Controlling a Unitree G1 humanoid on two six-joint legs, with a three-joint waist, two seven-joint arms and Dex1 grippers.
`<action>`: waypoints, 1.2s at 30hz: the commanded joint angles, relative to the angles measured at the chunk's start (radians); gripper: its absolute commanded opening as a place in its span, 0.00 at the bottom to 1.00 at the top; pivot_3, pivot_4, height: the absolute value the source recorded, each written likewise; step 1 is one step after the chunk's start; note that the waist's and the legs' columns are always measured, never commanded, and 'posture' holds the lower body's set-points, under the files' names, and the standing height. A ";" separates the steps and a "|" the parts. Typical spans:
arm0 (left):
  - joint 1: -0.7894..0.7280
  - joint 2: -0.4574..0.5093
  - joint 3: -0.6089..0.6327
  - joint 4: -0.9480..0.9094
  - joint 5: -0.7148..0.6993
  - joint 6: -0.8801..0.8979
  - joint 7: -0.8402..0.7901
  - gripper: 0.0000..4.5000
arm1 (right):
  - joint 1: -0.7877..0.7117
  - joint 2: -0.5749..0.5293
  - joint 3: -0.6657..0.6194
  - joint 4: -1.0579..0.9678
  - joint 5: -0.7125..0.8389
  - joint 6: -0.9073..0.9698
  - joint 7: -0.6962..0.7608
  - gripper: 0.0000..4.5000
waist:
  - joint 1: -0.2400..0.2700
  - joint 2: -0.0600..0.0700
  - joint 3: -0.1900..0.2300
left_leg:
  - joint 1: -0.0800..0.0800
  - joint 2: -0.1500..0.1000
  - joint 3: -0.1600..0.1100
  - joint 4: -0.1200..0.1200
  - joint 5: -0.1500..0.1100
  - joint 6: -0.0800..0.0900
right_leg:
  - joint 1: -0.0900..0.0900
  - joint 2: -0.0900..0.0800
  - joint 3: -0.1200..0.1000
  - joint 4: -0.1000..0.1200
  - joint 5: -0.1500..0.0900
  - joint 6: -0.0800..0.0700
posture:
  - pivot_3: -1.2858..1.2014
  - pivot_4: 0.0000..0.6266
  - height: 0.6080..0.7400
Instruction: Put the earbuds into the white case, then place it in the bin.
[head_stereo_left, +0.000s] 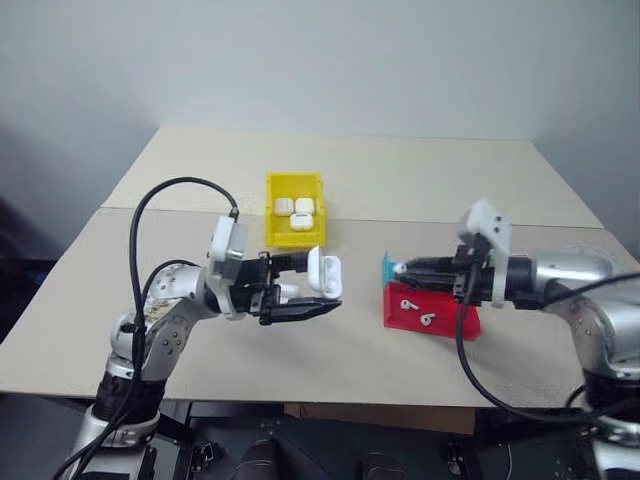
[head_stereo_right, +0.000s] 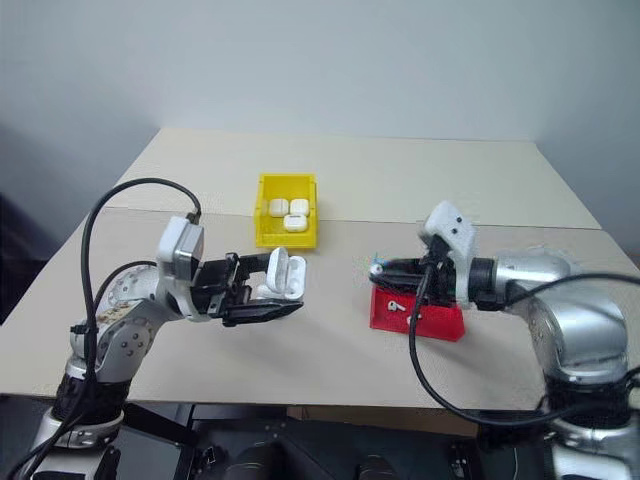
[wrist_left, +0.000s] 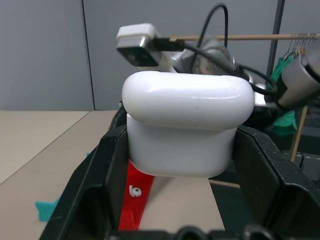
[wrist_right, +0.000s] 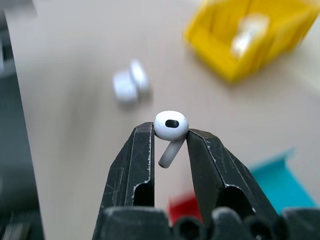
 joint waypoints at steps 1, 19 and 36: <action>-0.069 -0.028 -0.014 0.039 -0.022 0.031 0.003 0.62 | 0.016 0.109 -0.071 -0.156 0.110 -0.093 -0.126 0.28 | 0.000 0.000 0.000 | 0.000 0.000 0.000 0.000 0.000 0.000 | 0.000 0.000 0.000 0.000 0.000 0.000 | 0.52 0.24 1.00; -0.180 -0.057 -0.033 0.146 0.016 0.034 -0.089 0.62 | 0.071 0.191 0.154 -0.204 0.144 -0.301 -0.337 0.28 | -0.010 0.000 0.000 | 0.000 0.000 0.000 -0.001 0.000 0.000 | 0.000 0.000 0.000 -0.001 0.000 0.000 | 0.52 0.24 1.00; -0.156 -0.060 -0.020 0.116 0.029 -0.006 -0.094 0.62 | 0.066 0.043 0.206 -0.120 0.102 -0.409 -0.265 0.28 | -0.009 0.000 0.000 | 0.000 0.000 0.000 -0.001 0.000 0.000 | 0.000 0.000 0.000 -0.001 0.000 0.000 | 0.52 0.24 1.00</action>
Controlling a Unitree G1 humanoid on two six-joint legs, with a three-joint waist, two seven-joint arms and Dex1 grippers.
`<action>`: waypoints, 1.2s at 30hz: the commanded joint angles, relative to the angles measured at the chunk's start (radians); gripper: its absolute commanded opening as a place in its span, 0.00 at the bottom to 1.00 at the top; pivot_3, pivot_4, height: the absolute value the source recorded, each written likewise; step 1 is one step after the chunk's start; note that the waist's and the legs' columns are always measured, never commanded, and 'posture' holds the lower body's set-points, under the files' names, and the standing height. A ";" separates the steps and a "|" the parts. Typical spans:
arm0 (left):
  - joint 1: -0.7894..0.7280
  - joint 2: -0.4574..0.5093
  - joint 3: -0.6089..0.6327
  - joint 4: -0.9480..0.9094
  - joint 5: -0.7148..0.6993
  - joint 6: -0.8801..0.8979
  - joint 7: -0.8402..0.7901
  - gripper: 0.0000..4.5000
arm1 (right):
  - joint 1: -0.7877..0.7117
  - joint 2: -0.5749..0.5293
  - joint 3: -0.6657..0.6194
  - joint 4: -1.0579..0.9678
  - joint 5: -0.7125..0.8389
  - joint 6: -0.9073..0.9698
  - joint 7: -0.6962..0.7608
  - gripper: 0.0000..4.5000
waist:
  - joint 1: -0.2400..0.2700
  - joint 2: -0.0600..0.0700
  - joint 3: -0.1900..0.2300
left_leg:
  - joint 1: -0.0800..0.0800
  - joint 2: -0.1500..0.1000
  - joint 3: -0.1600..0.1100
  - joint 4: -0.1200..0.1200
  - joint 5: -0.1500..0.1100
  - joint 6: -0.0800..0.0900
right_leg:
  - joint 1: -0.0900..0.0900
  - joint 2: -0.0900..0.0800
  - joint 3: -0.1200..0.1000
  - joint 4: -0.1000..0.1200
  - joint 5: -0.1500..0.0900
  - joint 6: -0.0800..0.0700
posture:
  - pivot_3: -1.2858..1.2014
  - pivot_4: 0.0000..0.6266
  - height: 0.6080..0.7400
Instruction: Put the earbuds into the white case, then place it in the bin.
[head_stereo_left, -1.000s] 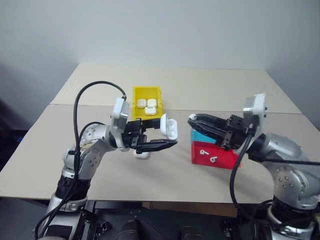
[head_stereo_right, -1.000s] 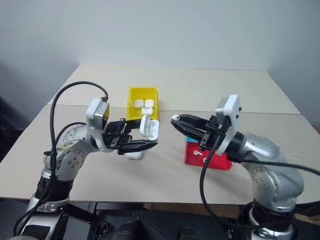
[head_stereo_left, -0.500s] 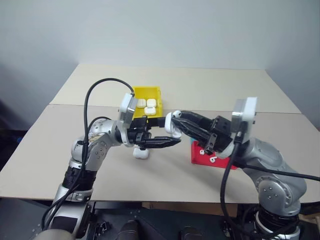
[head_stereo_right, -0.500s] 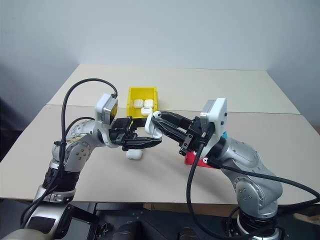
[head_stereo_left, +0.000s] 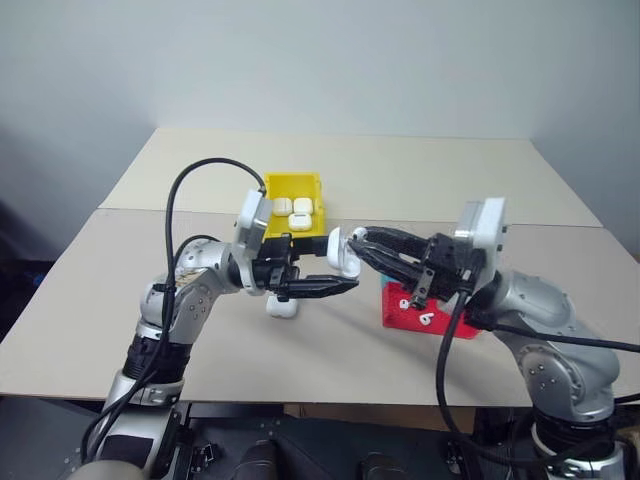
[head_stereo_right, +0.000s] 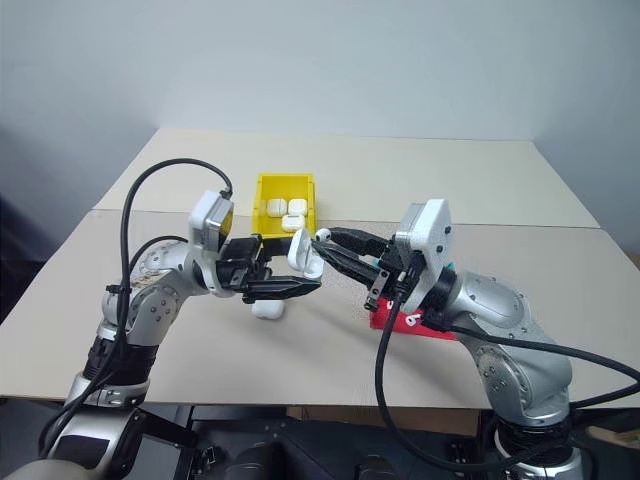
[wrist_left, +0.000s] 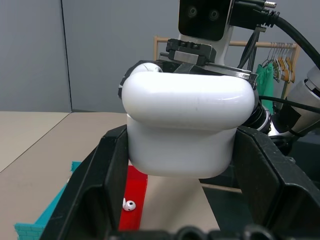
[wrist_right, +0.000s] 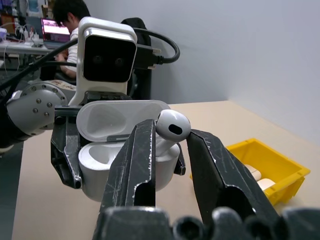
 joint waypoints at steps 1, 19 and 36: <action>-0.013 -0.005 0.025 -0.053 -0.015 -0.040 -0.012 0.62 | -0.004 -0.021 0.015 0.009 -0.010 -0.025 0.016 0.28 | 0.000 0.000 0.000 | 0.000 0.000 0.000 0.000 0.000 0.000 | 0.000 0.000 0.000 0.000 0.000 0.000 | 0.52 0.24 1.00; -0.002 -0.012 0.005 -0.050 0.003 -0.057 -0.018 0.62 | -0.038 -0.064 0.038 -0.006 -0.032 -0.077 0.038 0.28 | 0.001 0.000 0.000 | 0.000 0.000 0.000 0.000 0.000 0.000 | 0.000 0.000 0.000 0.000 0.000 0.000 | 0.52 0.24 1.00; -0.009 -0.011 0.006 -0.045 -0.007 -0.028 -0.014 0.62 | -0.056 -0.060 0.060 0.009 -0.090 -0.143 0.021 0.28 | 0.001 0.000 0.000 | 0.000 0.000 0.000 0.000 0.000 0.000 | 0.000 0.000 0.000 0.000 0.000 0.000 | 0.52 0.24 1.00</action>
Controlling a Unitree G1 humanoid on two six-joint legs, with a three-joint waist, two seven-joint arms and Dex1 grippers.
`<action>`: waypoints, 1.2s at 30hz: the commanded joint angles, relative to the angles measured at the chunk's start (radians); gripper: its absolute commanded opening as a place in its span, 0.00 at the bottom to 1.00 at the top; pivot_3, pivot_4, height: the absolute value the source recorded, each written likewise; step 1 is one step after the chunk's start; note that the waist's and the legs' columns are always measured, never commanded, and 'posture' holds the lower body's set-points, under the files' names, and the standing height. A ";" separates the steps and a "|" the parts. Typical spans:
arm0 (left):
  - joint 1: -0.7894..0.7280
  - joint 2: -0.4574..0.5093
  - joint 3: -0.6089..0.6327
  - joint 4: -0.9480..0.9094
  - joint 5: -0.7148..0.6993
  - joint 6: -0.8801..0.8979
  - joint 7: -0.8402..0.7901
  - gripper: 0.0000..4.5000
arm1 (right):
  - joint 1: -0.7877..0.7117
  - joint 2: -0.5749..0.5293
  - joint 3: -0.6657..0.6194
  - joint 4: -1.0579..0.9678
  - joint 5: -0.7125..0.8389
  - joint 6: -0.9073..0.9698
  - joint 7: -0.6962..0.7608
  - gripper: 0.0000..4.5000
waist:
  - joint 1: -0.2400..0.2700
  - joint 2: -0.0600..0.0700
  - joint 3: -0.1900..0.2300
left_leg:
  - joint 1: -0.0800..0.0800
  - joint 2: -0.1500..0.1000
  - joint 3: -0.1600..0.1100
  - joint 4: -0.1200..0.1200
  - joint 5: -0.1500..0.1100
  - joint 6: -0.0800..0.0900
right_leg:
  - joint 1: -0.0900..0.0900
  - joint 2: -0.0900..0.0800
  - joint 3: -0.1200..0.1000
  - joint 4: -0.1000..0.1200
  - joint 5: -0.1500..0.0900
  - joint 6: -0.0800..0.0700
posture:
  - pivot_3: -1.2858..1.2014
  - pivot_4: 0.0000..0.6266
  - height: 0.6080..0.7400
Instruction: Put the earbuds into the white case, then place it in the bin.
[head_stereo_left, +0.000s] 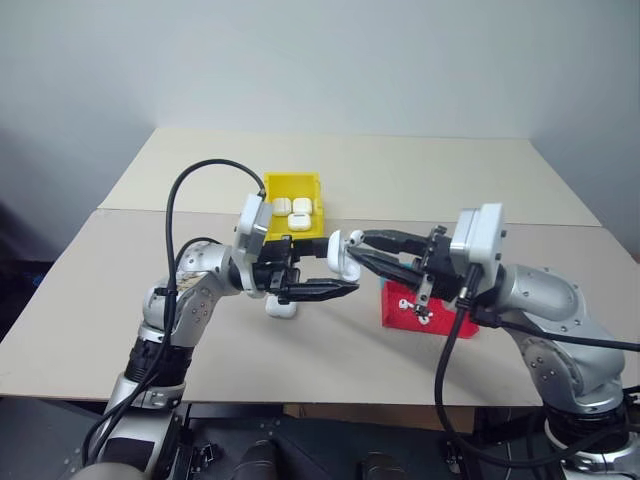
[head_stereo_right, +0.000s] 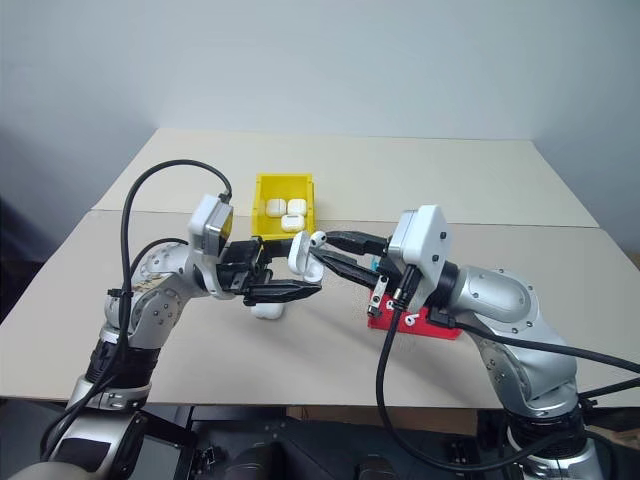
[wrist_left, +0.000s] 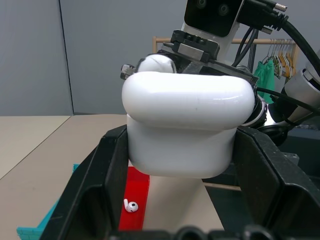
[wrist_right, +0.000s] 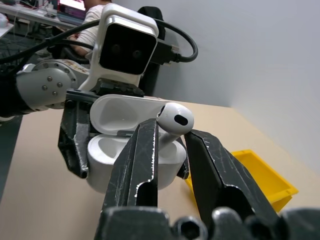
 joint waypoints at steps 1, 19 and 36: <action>-0.022 0.000 0.010 -0.044 -0.028 0.015 0.000 0.62 | -0.025 0.011 -0.003 -0.014 -0.020 -0.021 -0.035 0.28 | 0.000 0.000 0.000 | 0.000 0.000 0.000 0.000 0.000 0.000 | 0.000 0.000 0.000 0.000 0.000 0.000 | 0.52 0.24 1.00; -0.060 0.019 0.042 -0.027 -0.085 0.126 0.016 0.62 | -0.003 0.009 -0.014 -0.030 -0.069 -0.094 -0.036 0.28 | 0.000 0.000 0.000 | 0.000 0.000 0.000 0.000 0.000 0.000 | 0.000 0.000 0.000 0.000 0.000 0.000 | 0.52 0.24 1.00; -0.046 0.018 0.059 -0.046 -0.079 0.127 0.023 0.62 | -0.004 0.008 -0.012 0.006 -0.094 -0.169 0.011 0.28 | 0.000 0.000 0.000 | 0.000 0.000 0.000 0.000 0.000 0.000 | 0.000 0.000 0.000 0.000 0.000 0.000 | 0.52 0.24 1.00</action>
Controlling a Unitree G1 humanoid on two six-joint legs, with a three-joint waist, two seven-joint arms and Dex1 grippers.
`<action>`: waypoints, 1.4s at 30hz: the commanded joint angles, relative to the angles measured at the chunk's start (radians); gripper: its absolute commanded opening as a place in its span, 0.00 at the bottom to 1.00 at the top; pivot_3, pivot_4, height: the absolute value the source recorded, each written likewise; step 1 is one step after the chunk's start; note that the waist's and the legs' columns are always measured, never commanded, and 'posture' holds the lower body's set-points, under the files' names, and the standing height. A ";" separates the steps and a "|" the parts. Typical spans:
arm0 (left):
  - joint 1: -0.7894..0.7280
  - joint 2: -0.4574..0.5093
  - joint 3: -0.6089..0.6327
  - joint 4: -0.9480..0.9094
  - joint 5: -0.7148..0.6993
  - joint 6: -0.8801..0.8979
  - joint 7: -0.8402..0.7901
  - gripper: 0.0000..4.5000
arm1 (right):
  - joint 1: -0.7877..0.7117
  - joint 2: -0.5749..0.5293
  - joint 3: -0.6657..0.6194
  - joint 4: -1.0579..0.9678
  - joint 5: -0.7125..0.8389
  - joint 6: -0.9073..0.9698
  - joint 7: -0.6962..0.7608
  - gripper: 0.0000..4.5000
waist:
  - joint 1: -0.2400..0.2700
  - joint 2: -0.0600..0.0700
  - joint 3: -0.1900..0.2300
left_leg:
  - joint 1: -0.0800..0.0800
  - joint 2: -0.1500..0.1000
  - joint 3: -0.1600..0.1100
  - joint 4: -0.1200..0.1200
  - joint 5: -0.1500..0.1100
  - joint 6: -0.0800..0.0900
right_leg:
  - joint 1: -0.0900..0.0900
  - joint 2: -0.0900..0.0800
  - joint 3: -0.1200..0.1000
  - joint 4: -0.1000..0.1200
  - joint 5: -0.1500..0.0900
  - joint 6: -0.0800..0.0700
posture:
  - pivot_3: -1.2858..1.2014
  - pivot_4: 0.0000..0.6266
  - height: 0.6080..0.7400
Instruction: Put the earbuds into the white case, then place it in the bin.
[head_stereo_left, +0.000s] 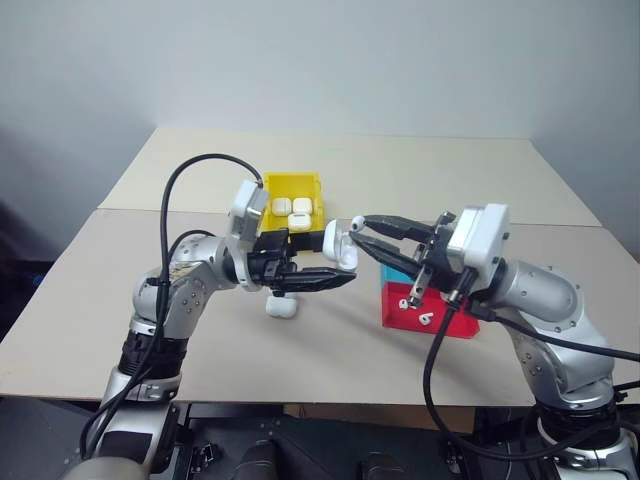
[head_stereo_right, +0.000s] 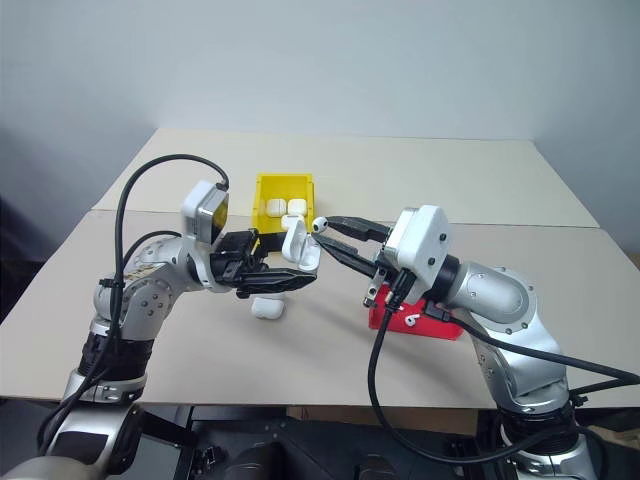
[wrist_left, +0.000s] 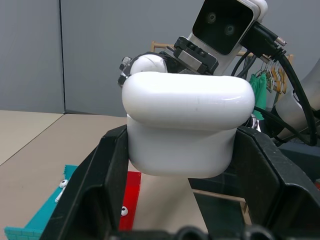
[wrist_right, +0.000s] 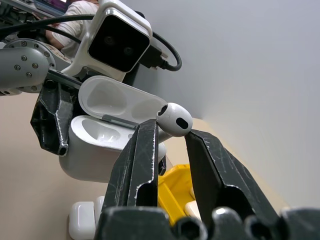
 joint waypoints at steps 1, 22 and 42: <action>-0.008 0.003 0.019 -0.038 -0.017 -0.009 0.006 0.62 | -0.003 -0.003 -0.020 -0.016 0.020 -0.026 0.009 0.28 | 0.000 0.000 0.000 | 0.000 0.000 0.000 0.000 0.000 0.000 | 0.000 0.000 0.000 0.000 0.000 0.000 | 0.52 0.24 1.00; 0.113 0.082 0.047 -0.122 -0.027 -0.006 0.012 0.62 | -0.083 -0.300 -0.141 0.157 0.052 0.076 0.150 0.28 | 0.001 0.000 0.000 | 0.000 0.000 0.000 -0.001 0.000 0.000 | 0.000 0.000 0.000 -0.001 0.000 0.000 | 0.52 0.24 1.00; 0.212 0.127 0.122 -0.231 -0.080 0.004 0.119 0.62 | -0.173 -0.463 0.152 0.402 -0.254 0.024 0.477 0.28 | -0.009 0.000 0.000 | 0.000 0.000 0.001 -0.001 0.000 0.000 | -0.001 0.000 0.001 0.000 0.000 0.000 | 0.52 0.24 1.00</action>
